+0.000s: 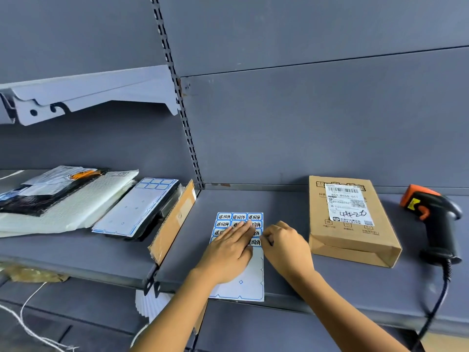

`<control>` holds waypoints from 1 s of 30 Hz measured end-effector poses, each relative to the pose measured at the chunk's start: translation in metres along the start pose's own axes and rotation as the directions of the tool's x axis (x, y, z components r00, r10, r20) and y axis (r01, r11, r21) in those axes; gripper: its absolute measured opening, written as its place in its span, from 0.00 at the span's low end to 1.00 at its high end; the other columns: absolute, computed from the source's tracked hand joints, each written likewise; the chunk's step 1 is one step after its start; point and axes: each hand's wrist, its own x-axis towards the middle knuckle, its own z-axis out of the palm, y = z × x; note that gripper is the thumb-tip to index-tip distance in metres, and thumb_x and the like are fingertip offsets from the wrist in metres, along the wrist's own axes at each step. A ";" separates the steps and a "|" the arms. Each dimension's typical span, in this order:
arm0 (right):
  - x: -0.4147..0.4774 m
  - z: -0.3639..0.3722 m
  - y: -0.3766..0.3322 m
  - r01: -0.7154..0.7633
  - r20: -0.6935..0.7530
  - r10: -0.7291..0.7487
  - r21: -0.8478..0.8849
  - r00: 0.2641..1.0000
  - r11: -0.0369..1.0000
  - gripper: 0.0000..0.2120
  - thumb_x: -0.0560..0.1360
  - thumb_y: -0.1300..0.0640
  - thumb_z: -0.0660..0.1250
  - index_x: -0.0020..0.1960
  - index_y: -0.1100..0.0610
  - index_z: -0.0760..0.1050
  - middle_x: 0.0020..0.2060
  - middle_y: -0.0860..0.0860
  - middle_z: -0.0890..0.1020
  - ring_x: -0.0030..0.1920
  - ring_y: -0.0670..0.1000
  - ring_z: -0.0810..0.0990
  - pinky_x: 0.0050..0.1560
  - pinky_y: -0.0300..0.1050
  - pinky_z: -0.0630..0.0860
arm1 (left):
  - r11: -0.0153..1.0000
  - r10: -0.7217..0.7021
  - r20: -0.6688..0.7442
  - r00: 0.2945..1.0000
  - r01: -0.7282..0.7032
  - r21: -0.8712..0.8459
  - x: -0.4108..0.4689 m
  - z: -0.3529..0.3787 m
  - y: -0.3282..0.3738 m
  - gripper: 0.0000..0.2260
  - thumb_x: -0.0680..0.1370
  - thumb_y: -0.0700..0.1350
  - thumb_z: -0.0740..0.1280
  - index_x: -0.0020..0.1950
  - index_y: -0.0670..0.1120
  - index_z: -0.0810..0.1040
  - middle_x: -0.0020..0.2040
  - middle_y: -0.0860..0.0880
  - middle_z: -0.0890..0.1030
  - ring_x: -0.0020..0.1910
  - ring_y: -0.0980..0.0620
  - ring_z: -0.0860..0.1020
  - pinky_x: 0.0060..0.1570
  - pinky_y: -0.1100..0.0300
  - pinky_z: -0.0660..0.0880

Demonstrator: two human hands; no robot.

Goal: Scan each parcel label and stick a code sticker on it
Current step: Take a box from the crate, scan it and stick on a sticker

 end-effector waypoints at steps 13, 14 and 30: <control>0.002 -0.001 -0.004 0.002 0.058 -0.001 -0.020 0.998 1.000 0.13 0.77 0.47 0.62 0.54 0.53 0.78 0.51 0.48 0.78 0.48 0.53 0.80 0.42 0.43 0.74 | 1.000 -0.007 -0.034 0.999 0.007 -0.006 0.001 0.003 0.001 0.23 0.83 0.49 0.49 0.78 0.49 0.50 0.78 0.54 0.48 0.77 0.58 0.45 0.71 0.65 0.37; 0.001 -0.001 -0.004 -0.003 0.062 0.004 -0.020 0.998 1.000 0.12 0.77 0.48 0.62 0.54 0.53 0.78 0.51 0.48 0.78 0.48 0.53 0.80 0.42 0.43 0.74 | 1.000 -0.007 -0.035 0.999 0.007 -0.006 0.001 0.003 0.001 0.23 0.83 0.49 0.50 0.78 0.49 0.51 0.78 0.54 0.49 0.77 0.57 0.45 0.71 0.65 0.37; -0.001 0.002 -0.010 -0.053 0.053 0.053 0.003 0.997 0.999 0.11 0.77 0.52 0.61 0.55 0.53 0.78 0.53 0.48 0.78 0.48 0.53 0.80 0.42 0.43 0.74 | 0.998 -0.038 -0.024 0.999 0.037 -0.047 0.000 0.000 0.004 0.23 0.83 0.49 0.50 0.78 0.50 0.53 0.78 0.55 0.50 0.77 0.58 0.47 0.73 0.63 0.41</control>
